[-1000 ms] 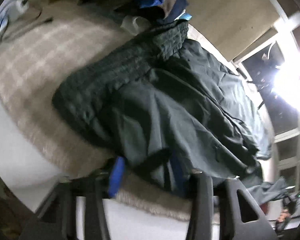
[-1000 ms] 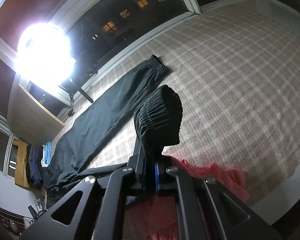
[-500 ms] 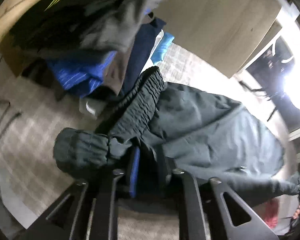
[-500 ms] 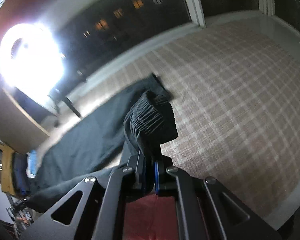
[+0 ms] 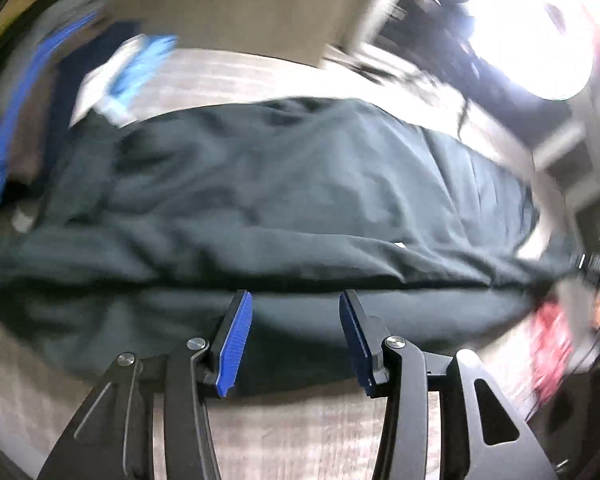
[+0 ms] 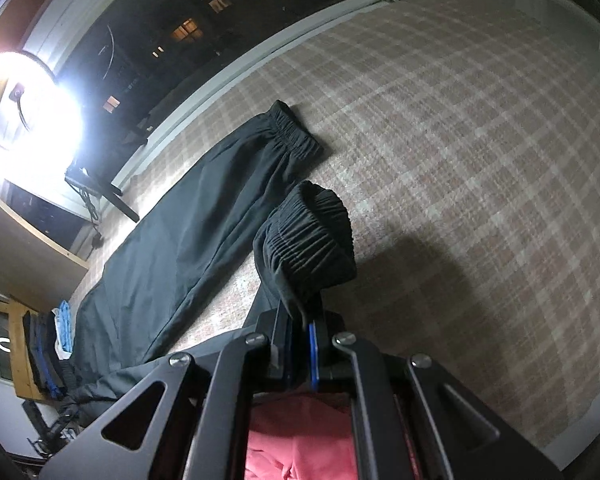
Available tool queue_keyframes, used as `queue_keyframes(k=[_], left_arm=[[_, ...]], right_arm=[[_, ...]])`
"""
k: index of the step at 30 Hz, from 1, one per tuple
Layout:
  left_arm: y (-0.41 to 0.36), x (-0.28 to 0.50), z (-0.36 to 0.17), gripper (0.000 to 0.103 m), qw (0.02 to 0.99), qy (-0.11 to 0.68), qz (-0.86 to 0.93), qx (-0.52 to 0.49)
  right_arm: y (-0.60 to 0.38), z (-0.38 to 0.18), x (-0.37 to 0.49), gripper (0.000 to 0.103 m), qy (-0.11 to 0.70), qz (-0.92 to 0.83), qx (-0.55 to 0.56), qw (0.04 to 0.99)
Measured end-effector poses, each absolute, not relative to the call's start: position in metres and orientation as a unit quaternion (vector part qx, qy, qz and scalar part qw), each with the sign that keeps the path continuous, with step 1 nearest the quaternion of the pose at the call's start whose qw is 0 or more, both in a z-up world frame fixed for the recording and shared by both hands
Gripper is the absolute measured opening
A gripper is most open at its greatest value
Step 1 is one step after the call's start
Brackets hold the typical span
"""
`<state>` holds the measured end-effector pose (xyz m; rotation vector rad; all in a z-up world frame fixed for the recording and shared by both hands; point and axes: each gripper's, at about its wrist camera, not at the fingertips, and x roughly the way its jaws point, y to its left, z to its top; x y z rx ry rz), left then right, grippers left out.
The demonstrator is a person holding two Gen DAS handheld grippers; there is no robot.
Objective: Fold clothes
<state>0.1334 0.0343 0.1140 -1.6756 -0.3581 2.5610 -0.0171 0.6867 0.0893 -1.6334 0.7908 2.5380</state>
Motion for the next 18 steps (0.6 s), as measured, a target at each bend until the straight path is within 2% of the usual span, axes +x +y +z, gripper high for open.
queue_keyframes(k=[3,7,9,15,16,17,18], left_arm=[[0.078,0.121,0.112,0.043,0.083,-0.028,0.833,-0.546],[0.142,0.119,0.114,0.044,0.152,0.159,0.833,-0.507],[0.167,0.114,0.106,0.056,0.180,0.227,0.815,-0.502],[0.185,0.092,0.081,0.056,0.205,0.299,0.780,-0.510],[0.185,0.088,0.078,0.052,0.207,0.301,0.776,-0.513],[0.182,0.083,0.078,0.033,0.213,0.291,0.775,-0.519],[0.180,0.079,0.077,0.004,0.219,0.281,0.772,-0.526]], right_arm=[[0.684,0.088,-0.019,0.006,0.243,0.811,-0.532,0.010],[0.683,0.084,-0.021,0.006,0.242,0.806,-0.539,0.008],[0.683,0.082,-0.023,0.006,0.242,0.805,-0.542,0.006],[0.686,0.078,-0.028,0.006,0.242,0.802,-0.546,0.006],[0.687,0.078,-0.029,0.006,0.242,0.801,-0.547,0.006],[0.687,0.077,-0.031,0.006,0.242,0.801,-0.548,0.006],[0.688,0.077,-0.031,0.006,0.243,0.800,-0.549,0.006]])
